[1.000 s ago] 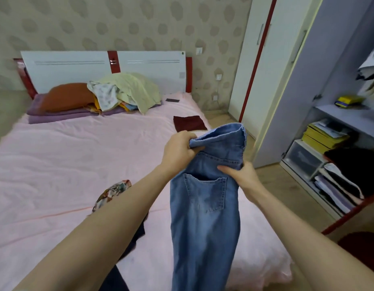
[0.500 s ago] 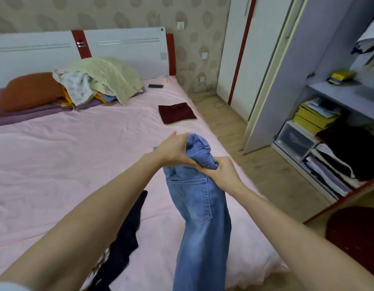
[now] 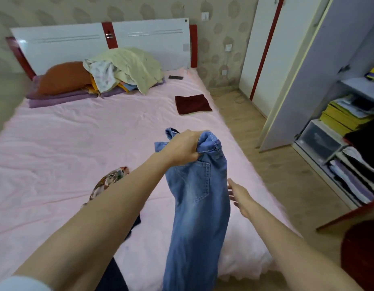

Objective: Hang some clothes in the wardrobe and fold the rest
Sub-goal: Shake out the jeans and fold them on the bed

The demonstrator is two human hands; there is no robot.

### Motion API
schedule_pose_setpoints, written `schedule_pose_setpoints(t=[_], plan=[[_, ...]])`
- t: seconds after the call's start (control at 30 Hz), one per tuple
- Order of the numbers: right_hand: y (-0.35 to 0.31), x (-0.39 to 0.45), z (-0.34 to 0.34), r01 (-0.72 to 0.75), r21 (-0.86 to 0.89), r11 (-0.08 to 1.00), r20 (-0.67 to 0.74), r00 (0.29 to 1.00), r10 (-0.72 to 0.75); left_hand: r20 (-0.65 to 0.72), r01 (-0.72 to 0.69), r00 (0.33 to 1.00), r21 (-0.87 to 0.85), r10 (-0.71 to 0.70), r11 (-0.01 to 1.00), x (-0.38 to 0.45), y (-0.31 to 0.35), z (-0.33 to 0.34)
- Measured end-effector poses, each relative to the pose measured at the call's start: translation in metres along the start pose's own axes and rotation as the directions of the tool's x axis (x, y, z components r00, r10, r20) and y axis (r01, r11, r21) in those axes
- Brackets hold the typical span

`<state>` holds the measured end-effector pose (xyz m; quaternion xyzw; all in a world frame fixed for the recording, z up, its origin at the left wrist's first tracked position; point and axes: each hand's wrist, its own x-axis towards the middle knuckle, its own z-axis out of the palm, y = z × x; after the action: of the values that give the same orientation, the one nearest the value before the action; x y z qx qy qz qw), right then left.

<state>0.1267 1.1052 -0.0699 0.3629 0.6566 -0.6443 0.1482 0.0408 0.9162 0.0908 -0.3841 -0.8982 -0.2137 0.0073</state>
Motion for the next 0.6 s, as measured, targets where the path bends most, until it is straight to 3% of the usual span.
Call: schedule_pose_setpoints(t=[0.07,0.23,0.4,0.47,0.6], plan=[[0.023,-0.003,0.002,-0.097,-0.107,0.989,0.041,0.994,0.102,-0.036,0.029,0.999,0.006,-0.029,1.0,-0.007,0.003,0.007],[0.045,-0.008,-0.003,-0.222,-0.098,0.97,0.053,0.972,0.228,-0.124,0.114,0.987,0.089,-0.103,0.989,-0.02,0.004,0.013],[0.071,-0.023,0.002,-0.163,-0.269,0.949,0.111,0.974,0.199,-0.201,0.192,0.965,0.099,-0.169,0.976,-0.05,0.009,0.014],[0.083,-0.027,0.015,-0.164,-0.16,0.973,0.155,0.97,0.189,-0.227,0.222,0.954,0.104,-0.194,0.969,-0.063,0.013,0.014],[0.085,-0.042,0.039,-0.207,0.233,0.95,0.197,0.967,0.162,-0.239,0.278,0.939,0.109,-0.247,0.954,-0.091,0.019,0.017]])
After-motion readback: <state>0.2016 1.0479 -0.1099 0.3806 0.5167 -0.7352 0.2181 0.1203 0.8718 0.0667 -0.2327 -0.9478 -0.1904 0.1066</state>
